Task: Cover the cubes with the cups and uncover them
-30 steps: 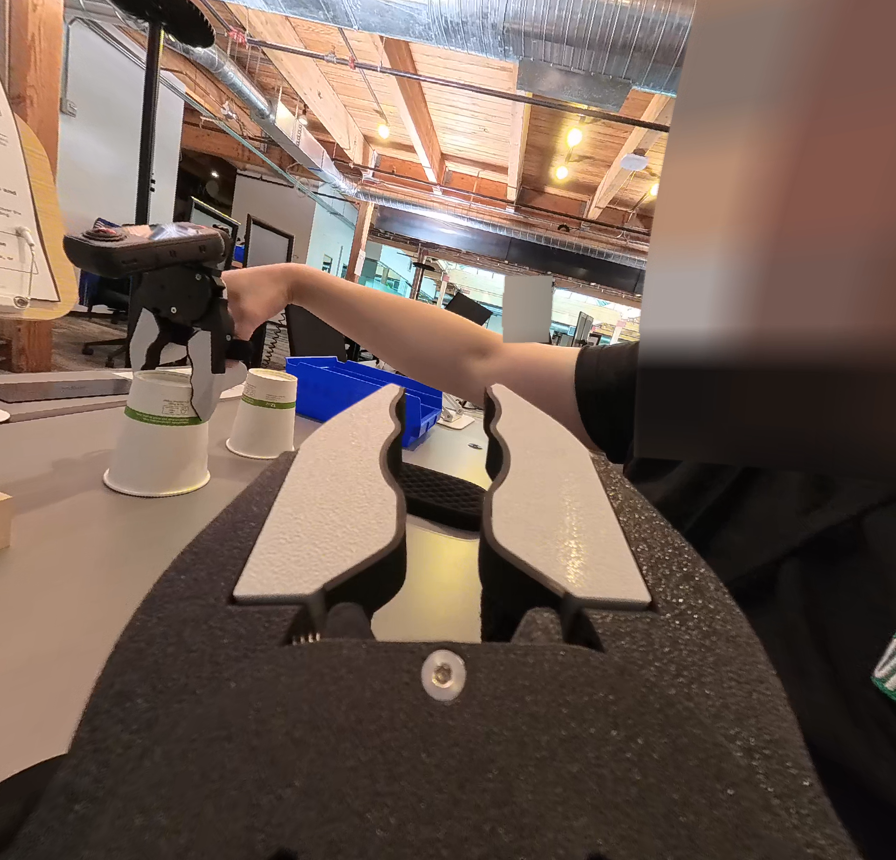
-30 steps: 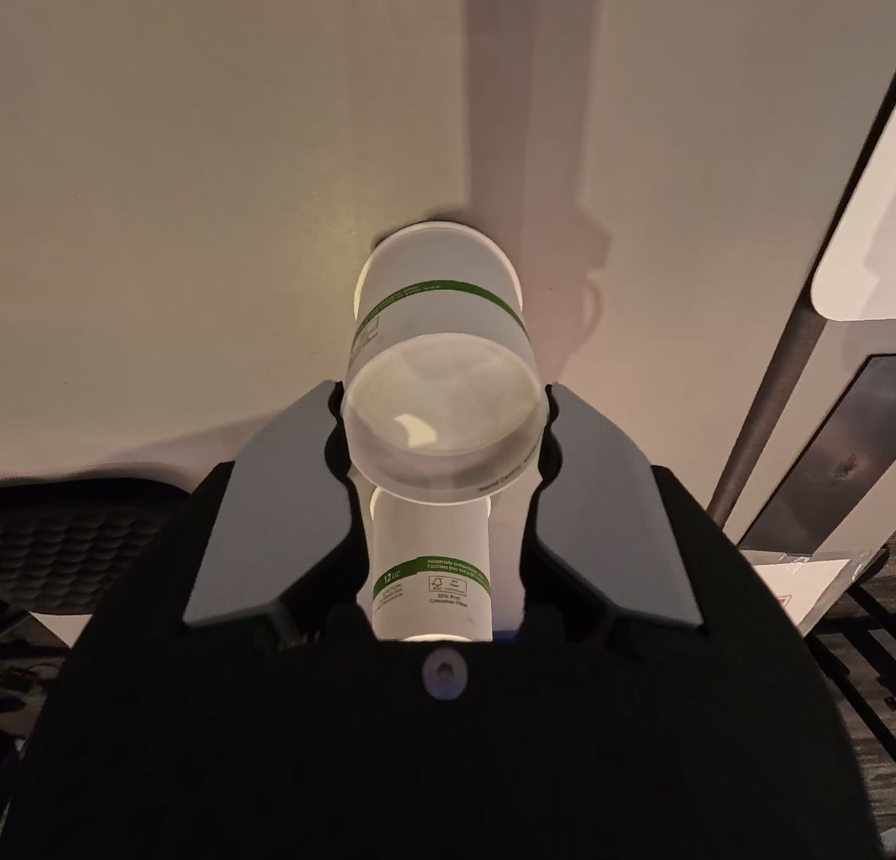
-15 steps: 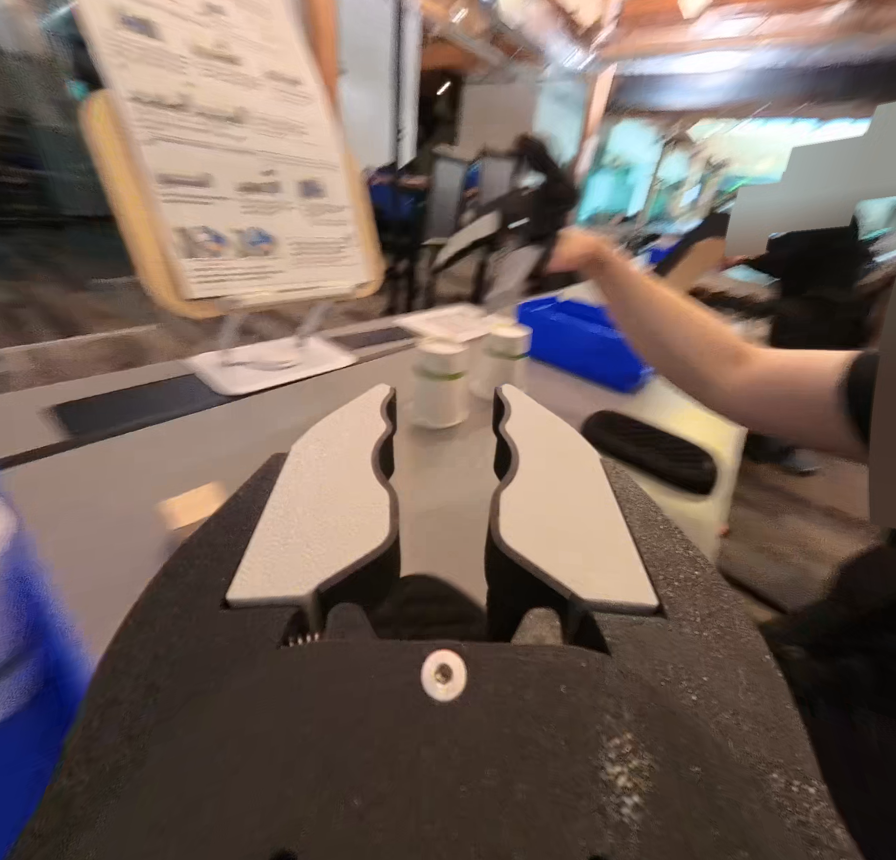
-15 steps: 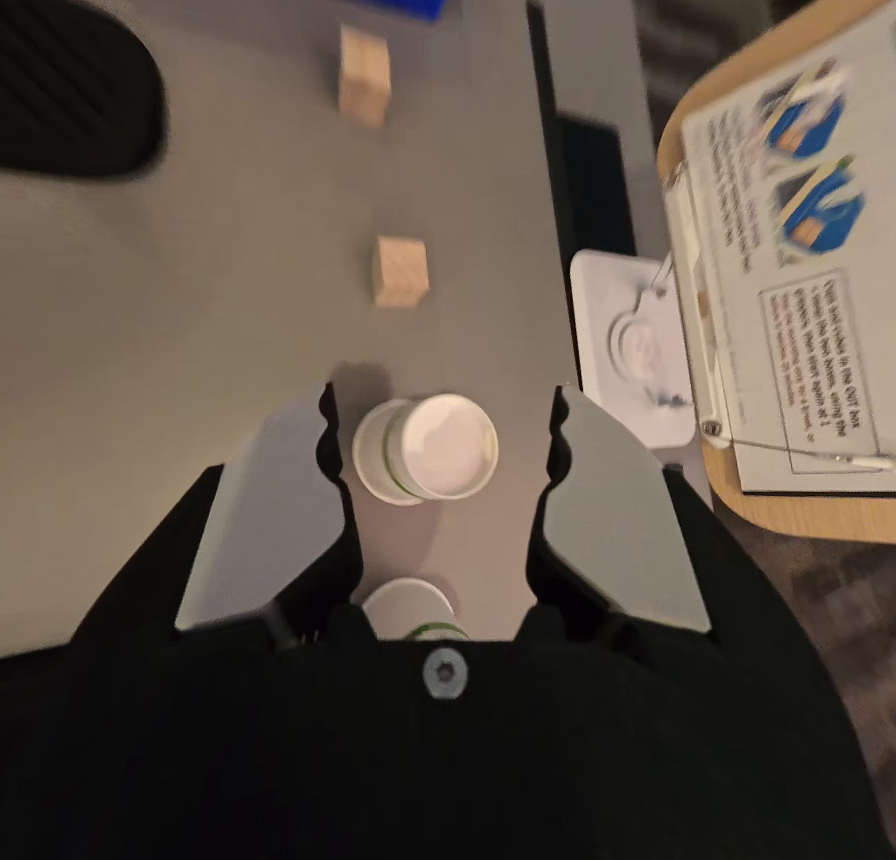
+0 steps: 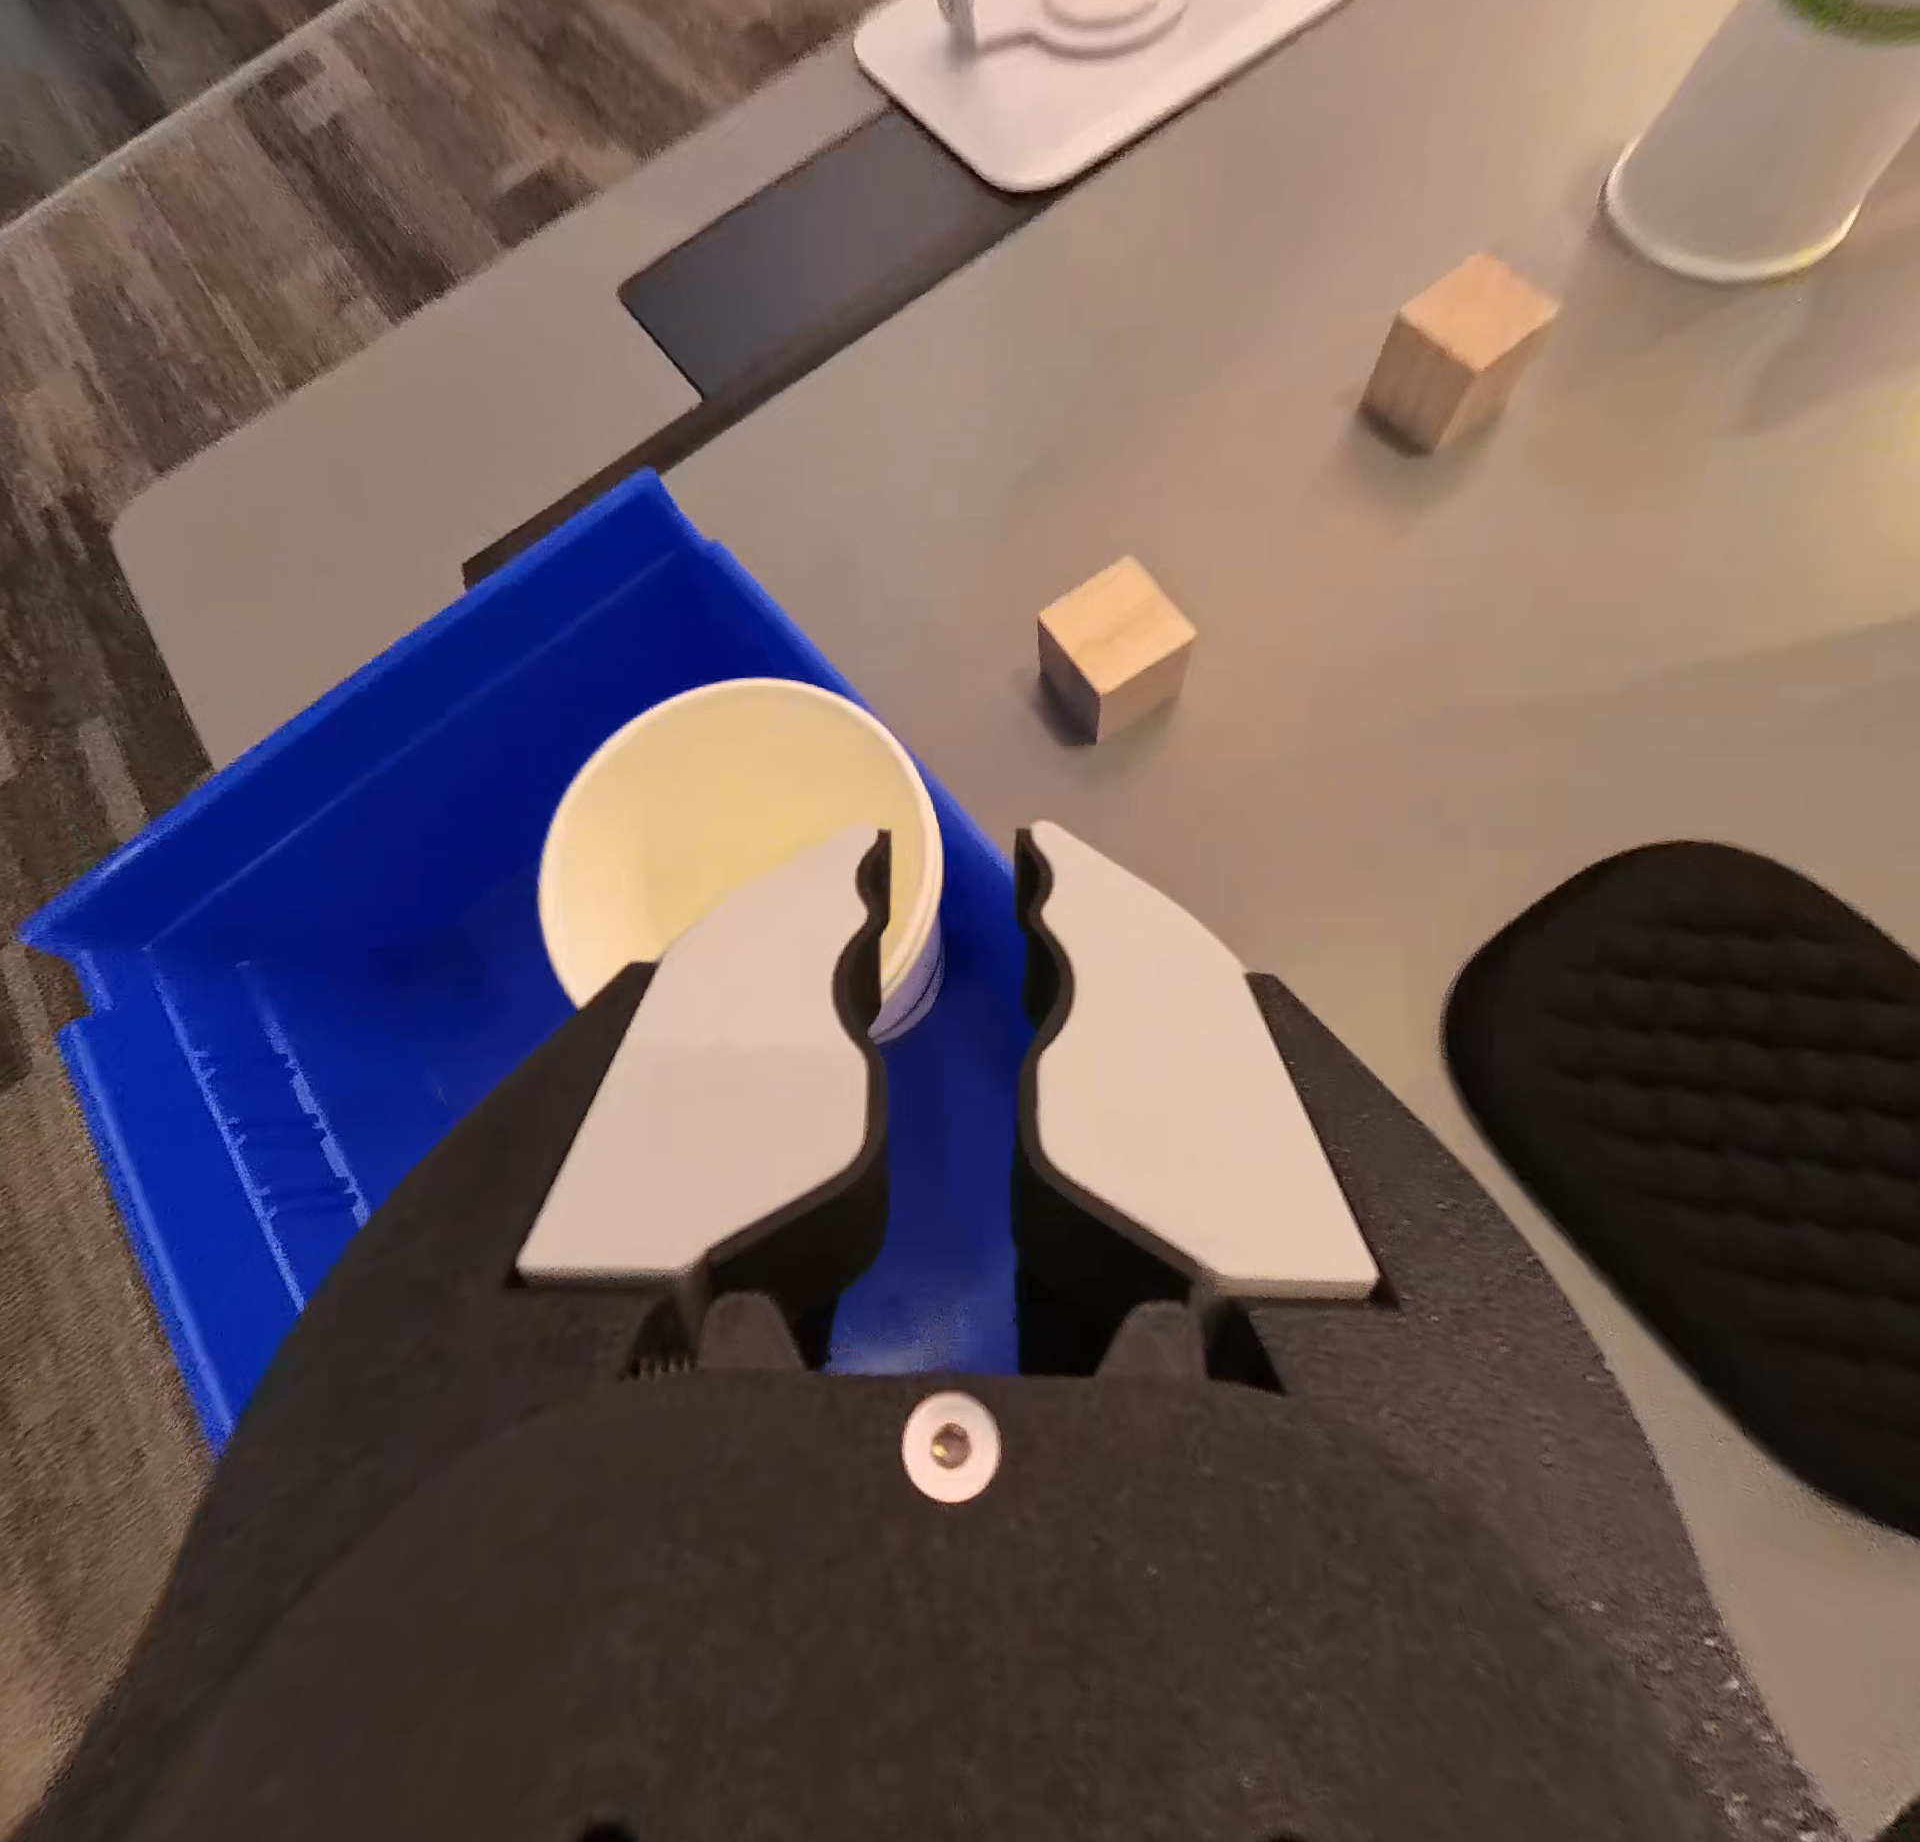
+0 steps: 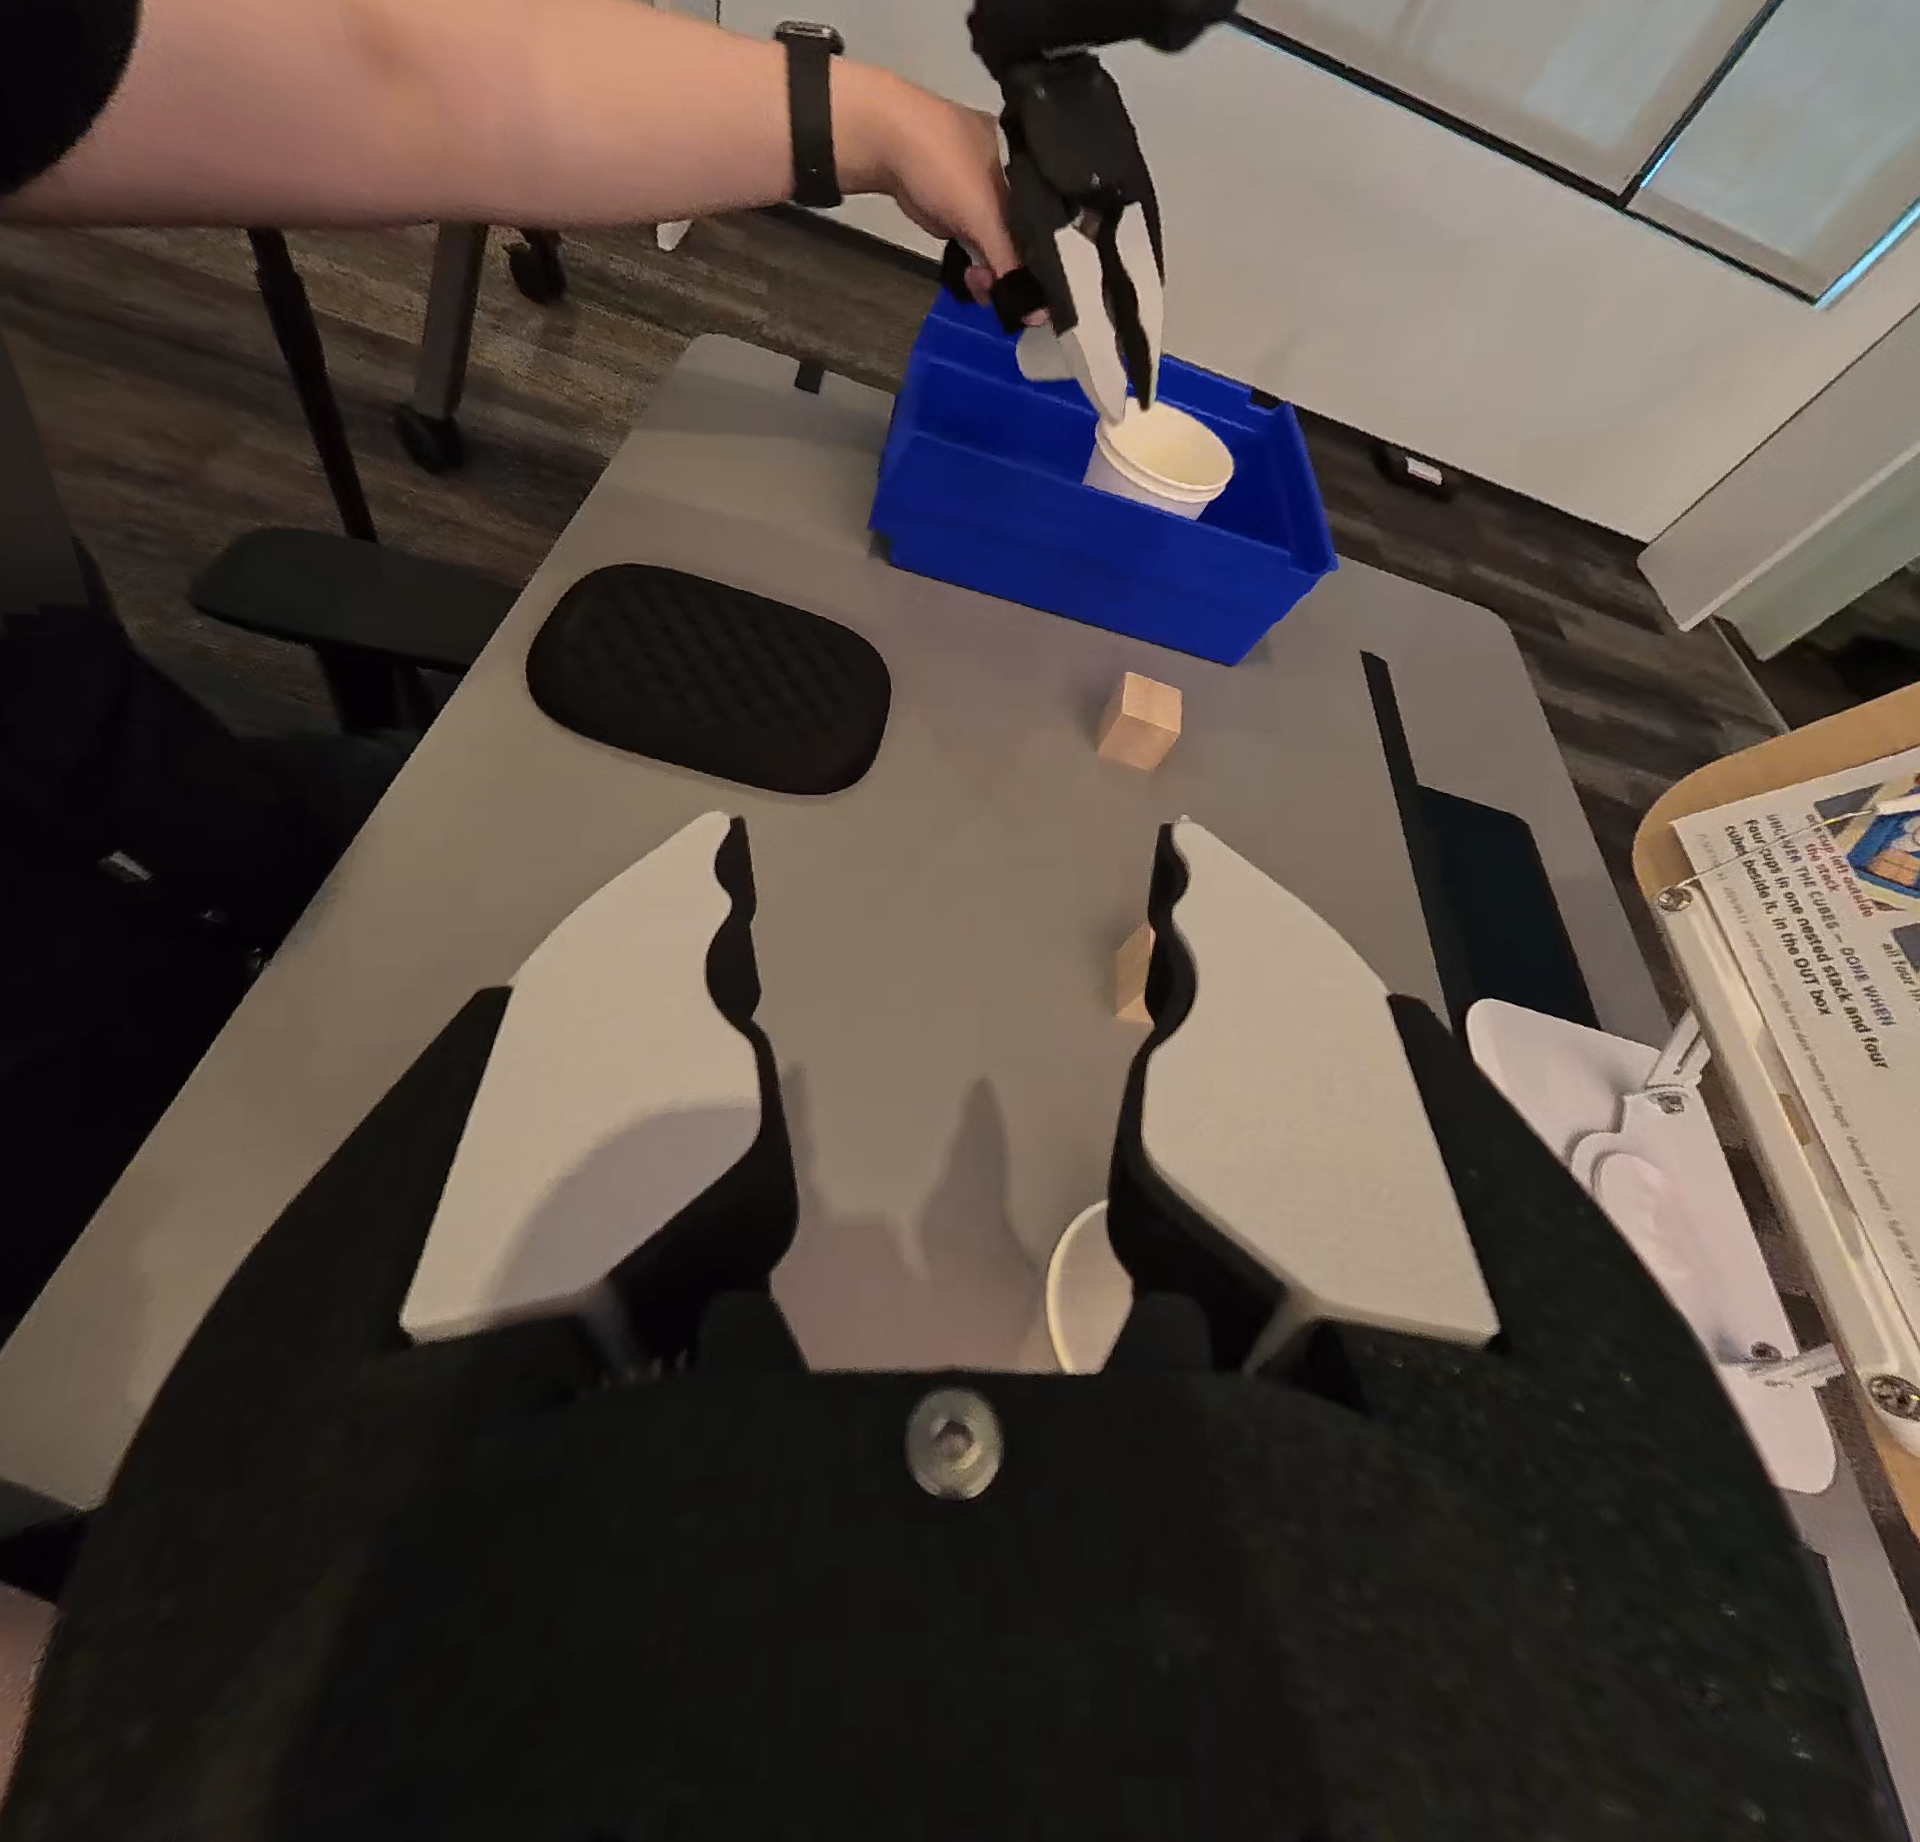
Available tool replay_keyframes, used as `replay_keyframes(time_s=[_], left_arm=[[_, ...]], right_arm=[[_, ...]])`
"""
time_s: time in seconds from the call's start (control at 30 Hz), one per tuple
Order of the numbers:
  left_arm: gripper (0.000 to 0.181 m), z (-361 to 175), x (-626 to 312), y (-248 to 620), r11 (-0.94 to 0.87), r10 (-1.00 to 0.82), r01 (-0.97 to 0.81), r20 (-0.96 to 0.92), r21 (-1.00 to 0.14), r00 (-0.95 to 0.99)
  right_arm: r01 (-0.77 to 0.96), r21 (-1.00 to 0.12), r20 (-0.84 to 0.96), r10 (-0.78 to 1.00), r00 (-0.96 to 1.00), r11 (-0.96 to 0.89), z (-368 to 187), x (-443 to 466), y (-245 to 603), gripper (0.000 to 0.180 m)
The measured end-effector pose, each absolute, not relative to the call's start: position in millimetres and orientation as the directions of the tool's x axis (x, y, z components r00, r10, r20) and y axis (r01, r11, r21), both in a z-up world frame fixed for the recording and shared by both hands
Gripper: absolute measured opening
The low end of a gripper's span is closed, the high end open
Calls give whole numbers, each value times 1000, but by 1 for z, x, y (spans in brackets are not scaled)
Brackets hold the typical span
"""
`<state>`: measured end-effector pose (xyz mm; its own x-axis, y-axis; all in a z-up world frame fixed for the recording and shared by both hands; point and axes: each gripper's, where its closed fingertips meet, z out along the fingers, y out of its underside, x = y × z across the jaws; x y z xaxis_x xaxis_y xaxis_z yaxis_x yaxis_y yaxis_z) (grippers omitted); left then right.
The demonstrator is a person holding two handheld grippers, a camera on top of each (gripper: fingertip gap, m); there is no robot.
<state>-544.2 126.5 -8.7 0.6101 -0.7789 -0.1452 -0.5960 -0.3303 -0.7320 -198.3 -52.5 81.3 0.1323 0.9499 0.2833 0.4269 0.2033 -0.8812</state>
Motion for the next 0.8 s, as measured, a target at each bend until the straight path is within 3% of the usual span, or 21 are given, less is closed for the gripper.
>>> replay_keyframes(time_s=[0.2,0.57,0.8], left_arm=[[19,-33,-552,137,-347,-764,-710,-255,-613,593],[6,-40,-549,140,-403,-758,-635,-148,-659,635],[9,-38,-547,134,-411,-771,-589,-80,-696,632]], right_arm=[[388,-906,243,958,152,168,83,-179,-51,69],[463,-873,232,965,123,151,65,-181,-50,67],[506,-852,219,969,117,132,54,-184,-48,67]])
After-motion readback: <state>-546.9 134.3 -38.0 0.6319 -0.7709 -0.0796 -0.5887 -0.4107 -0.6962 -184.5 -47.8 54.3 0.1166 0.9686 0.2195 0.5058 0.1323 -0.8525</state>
